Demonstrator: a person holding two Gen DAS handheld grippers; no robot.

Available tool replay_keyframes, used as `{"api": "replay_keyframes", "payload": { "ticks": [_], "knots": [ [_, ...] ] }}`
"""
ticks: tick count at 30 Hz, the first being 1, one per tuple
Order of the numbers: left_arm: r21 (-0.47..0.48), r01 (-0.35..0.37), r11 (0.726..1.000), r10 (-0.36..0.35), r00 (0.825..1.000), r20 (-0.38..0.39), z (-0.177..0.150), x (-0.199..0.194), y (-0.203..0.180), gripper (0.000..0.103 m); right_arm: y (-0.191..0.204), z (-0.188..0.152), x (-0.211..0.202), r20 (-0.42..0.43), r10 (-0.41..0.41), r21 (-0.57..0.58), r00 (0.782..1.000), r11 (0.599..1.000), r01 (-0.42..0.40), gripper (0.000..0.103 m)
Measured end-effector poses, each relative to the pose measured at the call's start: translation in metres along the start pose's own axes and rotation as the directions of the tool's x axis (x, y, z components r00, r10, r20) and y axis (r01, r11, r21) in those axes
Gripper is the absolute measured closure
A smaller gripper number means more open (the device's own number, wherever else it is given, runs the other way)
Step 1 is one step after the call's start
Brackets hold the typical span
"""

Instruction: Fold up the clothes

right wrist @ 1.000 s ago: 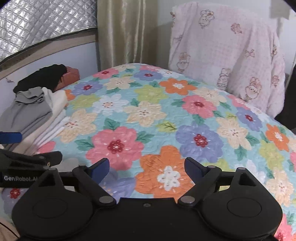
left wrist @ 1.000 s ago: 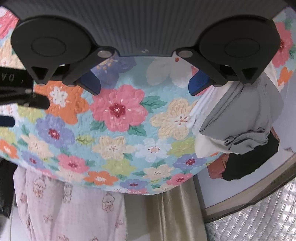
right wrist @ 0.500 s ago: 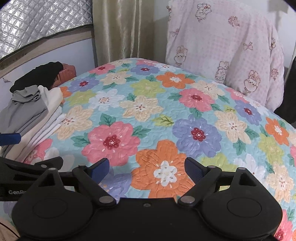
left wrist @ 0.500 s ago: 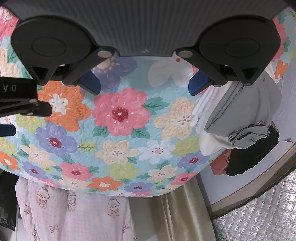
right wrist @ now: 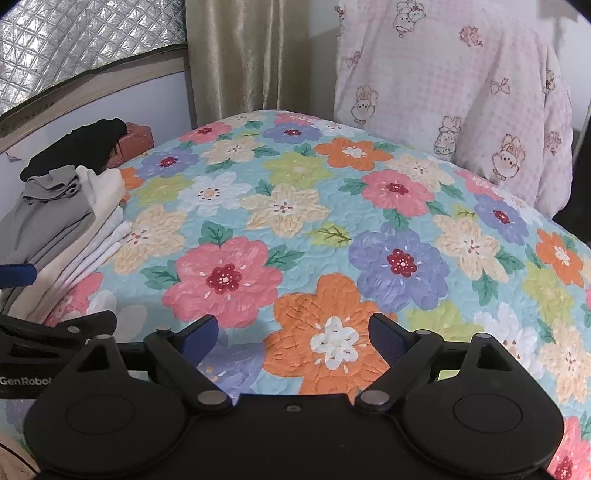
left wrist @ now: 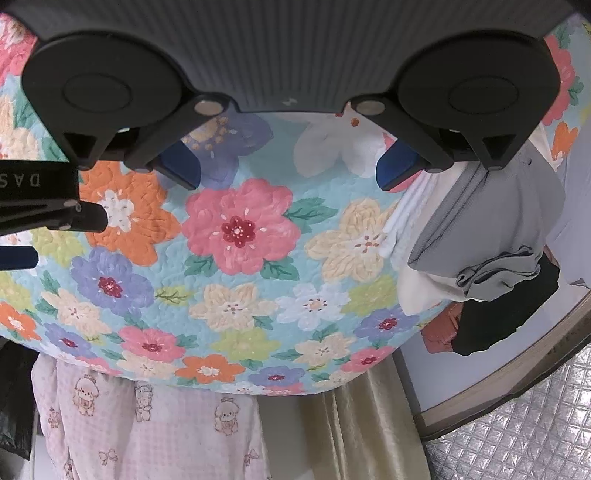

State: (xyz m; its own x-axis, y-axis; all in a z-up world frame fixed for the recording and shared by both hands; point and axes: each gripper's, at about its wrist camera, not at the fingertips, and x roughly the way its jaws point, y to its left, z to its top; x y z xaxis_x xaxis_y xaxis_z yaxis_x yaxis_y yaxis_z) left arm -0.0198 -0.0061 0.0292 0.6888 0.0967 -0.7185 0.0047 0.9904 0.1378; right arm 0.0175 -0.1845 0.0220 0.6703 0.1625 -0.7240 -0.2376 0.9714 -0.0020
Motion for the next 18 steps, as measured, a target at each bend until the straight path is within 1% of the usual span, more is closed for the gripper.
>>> {"api": "replay_keyframes", "payload": {
  "ticks": [3, 9, 15, 18],
  "knots": [
    [0.011, -0.012, 1.0, 0.012, 1.0, 0.003, -0.0001, 0.0, -0.0009, 0.0, 0.0013, -0.0014, 0.0015, -0.007, -0.001, -0.009, 1.0, 1.0, 0.001, 0.012],
    [0.022, -0.007, 1.0, 0.007, 1.0, 0.013, -0.0001, -0.003, -0.0002, 0.0, 0.0011, -0.0061, 0.0009, 0.003, 0.029, -0.011, 1.0, 1.0, -0.029, 0.012],
    [0.018, -0.002, 1.0, 0.002, 1.0, 0.007, 0.0004, -0.0022, 0.0, 0.0, 0.0005, -0.0072, 0.0009, 0.002, 0.028, -0.015, 1.0, 1.0, -0.028, 0.012],
    [0.021, -0.008, 1.0, 0.008, 1.0, 0.004, -0.0003, -0.0009, -0.0004, 0.0, 0.0031, -0.0085, -0.0031, 0.016, 0.03, -0.055, 0.999, 0.998, -0.029, 0.012]
  ]
}}
